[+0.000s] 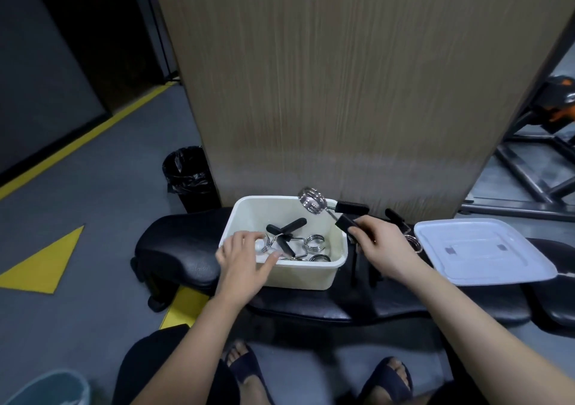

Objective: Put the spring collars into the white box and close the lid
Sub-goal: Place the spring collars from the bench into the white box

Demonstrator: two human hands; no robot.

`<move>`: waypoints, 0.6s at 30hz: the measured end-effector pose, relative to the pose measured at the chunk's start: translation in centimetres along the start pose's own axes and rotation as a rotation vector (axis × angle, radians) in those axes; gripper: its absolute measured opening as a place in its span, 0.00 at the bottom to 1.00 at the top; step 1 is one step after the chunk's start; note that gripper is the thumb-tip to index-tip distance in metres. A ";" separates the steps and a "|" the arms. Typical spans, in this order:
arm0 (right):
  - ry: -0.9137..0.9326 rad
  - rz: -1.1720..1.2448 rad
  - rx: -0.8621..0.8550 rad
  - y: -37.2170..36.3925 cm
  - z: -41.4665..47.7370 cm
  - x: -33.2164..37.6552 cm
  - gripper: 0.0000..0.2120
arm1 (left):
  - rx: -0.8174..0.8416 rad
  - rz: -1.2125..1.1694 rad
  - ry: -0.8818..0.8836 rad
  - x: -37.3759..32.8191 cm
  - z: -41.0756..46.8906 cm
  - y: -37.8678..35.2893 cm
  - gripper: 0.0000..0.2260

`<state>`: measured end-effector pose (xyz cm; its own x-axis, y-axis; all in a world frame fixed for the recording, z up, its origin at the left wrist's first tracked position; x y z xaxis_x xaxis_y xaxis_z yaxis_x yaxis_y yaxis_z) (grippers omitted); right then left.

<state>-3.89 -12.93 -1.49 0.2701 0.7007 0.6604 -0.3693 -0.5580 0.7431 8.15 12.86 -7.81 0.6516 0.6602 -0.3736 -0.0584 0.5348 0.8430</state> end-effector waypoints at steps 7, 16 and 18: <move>0.099 -0.425 0.136 -7.1 2.7 5.1 0.11 | 0.112 -0.131 0.199 3.7 -0.3 -0.7 0.58; 0.007 -0.439 0.507 -16.0 4.6 6.4 0.12 | 0.173 -0.166 0.245 4.0 -0.2 -0.8 0.61; -0.082 -0.351 0.572 -16.2 4.4 5.5 0.13 | 0.173 -0.155 0.244 4.0 -0.2 -0.9 0.60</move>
<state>7.45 -2.01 -9.42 0.3631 0.8599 0.3588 0.2750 -0.4668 0.8405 10.66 15.14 -10.16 0.4408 0.6959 -0.5669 0.1700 0.5554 0.8140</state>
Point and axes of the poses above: each hand's wrist, its own z-axis towards the middle knuckle, its own y-axis out of the back of the hand, x = y × z, the point moved 7 cm from there along z, towards the middle knuckle, and after that the axes turned 9 degrees about -y, right-handed, at the moved point
